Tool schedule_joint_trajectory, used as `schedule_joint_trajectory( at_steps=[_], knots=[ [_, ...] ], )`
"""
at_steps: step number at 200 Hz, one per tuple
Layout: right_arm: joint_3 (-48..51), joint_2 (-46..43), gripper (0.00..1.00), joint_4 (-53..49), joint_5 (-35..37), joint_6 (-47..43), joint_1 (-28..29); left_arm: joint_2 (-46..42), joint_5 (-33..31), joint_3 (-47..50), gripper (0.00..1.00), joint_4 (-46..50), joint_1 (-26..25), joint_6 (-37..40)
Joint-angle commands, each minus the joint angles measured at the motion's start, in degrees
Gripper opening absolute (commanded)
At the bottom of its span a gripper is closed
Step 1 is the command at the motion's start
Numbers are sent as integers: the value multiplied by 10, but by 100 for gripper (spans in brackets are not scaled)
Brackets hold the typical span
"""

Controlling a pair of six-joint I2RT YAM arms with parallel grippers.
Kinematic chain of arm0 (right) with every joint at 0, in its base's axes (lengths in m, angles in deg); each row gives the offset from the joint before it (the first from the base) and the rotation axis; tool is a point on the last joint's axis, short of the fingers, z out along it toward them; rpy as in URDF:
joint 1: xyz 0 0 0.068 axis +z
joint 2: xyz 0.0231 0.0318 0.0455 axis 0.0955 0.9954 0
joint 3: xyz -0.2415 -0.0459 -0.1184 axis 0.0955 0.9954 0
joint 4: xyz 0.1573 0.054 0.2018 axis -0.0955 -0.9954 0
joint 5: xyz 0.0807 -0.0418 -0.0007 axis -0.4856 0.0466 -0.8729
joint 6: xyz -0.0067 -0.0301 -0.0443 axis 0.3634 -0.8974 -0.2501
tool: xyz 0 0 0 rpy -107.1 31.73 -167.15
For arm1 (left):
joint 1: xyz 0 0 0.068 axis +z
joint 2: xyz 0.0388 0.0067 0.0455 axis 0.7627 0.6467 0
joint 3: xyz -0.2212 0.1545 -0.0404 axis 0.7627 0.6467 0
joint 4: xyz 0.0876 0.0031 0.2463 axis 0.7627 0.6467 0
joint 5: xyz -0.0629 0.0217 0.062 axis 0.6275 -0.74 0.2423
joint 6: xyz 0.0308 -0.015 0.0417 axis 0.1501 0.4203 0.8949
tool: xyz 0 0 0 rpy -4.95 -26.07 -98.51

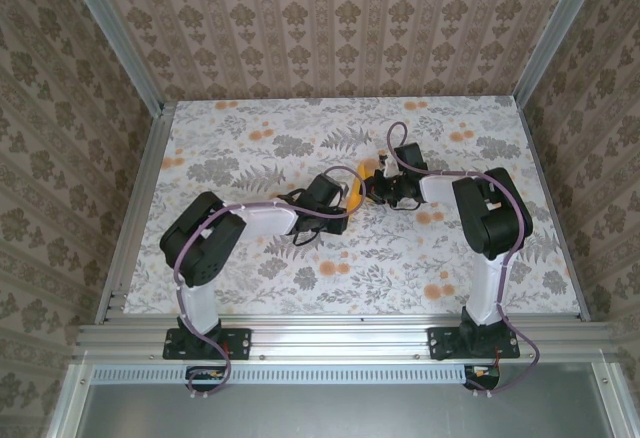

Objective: Fold a paper plane with a square sheet of paper (pick it up from the middle)
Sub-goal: Fold the wing for the fifth time at the center of the table.

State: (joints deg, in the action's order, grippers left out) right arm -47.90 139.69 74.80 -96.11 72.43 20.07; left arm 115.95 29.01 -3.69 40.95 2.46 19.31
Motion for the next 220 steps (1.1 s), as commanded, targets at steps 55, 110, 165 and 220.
schedule_joint_trajectory(
  at_steps=[55, 110, 165, 220],
  knots=[
    [1, 15, 8, 5, -14, 9, -9, 7, -3, -16, 16, 17, -9, 26],
    [6, 17, 8, 21, -26, 20, -11, 17, 13, -28, 26, -8, -6, 7],
    [12, 12, 8, 43, -51, 37, -15, 31, -5, -39, 20, 2, -7, 12],
    [16, 16, 8, 44, -45, 35, -19, 26, -19, -37, 10, 11, -7, 19]
  ],
)
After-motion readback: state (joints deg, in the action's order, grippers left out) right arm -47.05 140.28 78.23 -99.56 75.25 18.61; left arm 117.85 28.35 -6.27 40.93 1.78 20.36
